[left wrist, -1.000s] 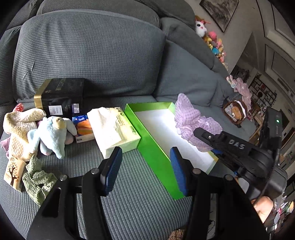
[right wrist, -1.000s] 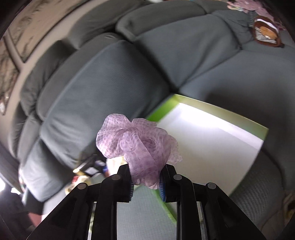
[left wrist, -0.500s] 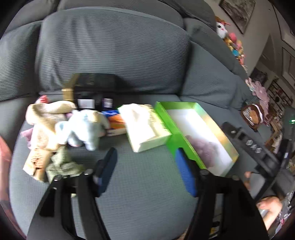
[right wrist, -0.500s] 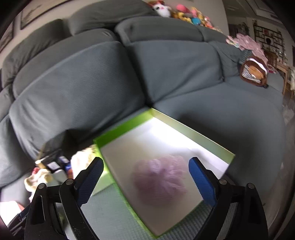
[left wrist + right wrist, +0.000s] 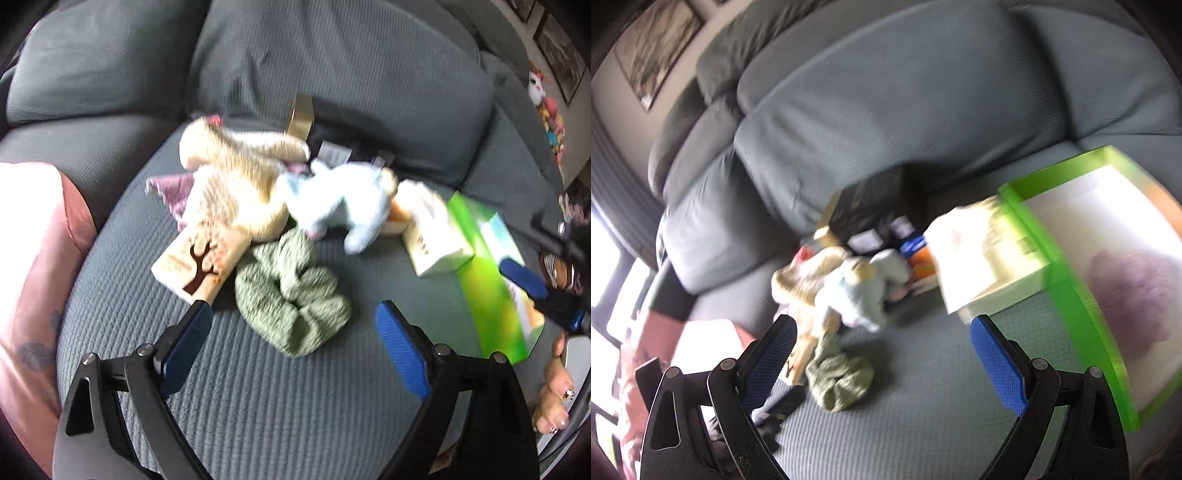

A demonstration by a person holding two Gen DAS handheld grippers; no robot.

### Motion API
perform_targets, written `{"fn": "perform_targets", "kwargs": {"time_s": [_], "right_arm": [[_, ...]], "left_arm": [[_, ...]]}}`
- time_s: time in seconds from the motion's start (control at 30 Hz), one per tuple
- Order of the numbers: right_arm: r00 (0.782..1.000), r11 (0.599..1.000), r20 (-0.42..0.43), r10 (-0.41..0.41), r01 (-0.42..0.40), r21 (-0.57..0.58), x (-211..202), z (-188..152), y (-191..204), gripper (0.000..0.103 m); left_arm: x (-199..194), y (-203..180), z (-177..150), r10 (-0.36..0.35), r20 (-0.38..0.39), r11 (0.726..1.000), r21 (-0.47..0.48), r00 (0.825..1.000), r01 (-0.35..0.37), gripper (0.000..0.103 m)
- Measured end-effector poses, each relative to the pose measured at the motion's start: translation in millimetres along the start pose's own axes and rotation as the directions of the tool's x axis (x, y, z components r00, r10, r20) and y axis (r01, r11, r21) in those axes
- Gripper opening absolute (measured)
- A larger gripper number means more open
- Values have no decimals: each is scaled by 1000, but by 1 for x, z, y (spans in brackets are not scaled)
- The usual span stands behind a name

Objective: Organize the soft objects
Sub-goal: 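Move the right gripper to the sage-green knitted towel and grasp it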

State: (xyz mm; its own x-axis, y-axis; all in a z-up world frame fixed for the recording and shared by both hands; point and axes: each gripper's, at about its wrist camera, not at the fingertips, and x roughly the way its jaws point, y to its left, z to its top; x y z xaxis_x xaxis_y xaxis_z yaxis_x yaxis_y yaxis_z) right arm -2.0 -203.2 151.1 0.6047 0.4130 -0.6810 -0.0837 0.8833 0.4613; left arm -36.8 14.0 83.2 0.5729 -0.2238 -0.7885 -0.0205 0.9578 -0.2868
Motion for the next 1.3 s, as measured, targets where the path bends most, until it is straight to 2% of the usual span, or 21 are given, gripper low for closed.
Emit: {"fn": "perform_targets", "kwargs": {"time_s": [0.07,0.13,0.2,0.37,0.57,0.7,0.83,1.0,1.1,1.2,1.3], "right_arm": [[998,999,-44,43,-44,-11,16,-5,11,95],[993,997,-89,76,-77,-1,31,-9,18,95],[987,995,-123,104,-103,11,45,-13,22,95],[973,992,-192,125,-119,39,74,-22,28,95],[960,995,-259,102,-102,13,96,-31,36,92],[953,996,-291,89,-92,3,109,-35,39,91],[949,998,-314,9,-29,-57,116,-39,43,85],[942,998,-335,29,-47,-45,123,-40,42,84],[929,998,-367,39,-52,-25,133,-42,39,77],[915,998,-400,47,-57,-15,142,-46,36,74],[918,998,-394,41,-59,-35,142,-46,35,69]], "left_arm": [[6,6,2,-28,-27,1000,-12,999,28,90],[11,14,2,-97,-61,994,-50,993,94,90],[17,18,0,-133,-95,989,-77,987,126,90],[27,18,-3,-94,-133,994,-69,987,85,89],[37,30,-4,-99,-177,989,-130,979,76,89],[40,32,-3,-117,-176,986,-142,977,92,89],[41,40,-3,-159,-162,975,-181,974,128,89],[39,41,-4,-178,-149,972,-184,973,149,88],[45,37,-1,-211,-150,965,-188,966,181,79],[48,33,0,-187,-145,974,-157,972,164,74],[49,32,0,-181,-137,976,-148,974,161,71]]}}
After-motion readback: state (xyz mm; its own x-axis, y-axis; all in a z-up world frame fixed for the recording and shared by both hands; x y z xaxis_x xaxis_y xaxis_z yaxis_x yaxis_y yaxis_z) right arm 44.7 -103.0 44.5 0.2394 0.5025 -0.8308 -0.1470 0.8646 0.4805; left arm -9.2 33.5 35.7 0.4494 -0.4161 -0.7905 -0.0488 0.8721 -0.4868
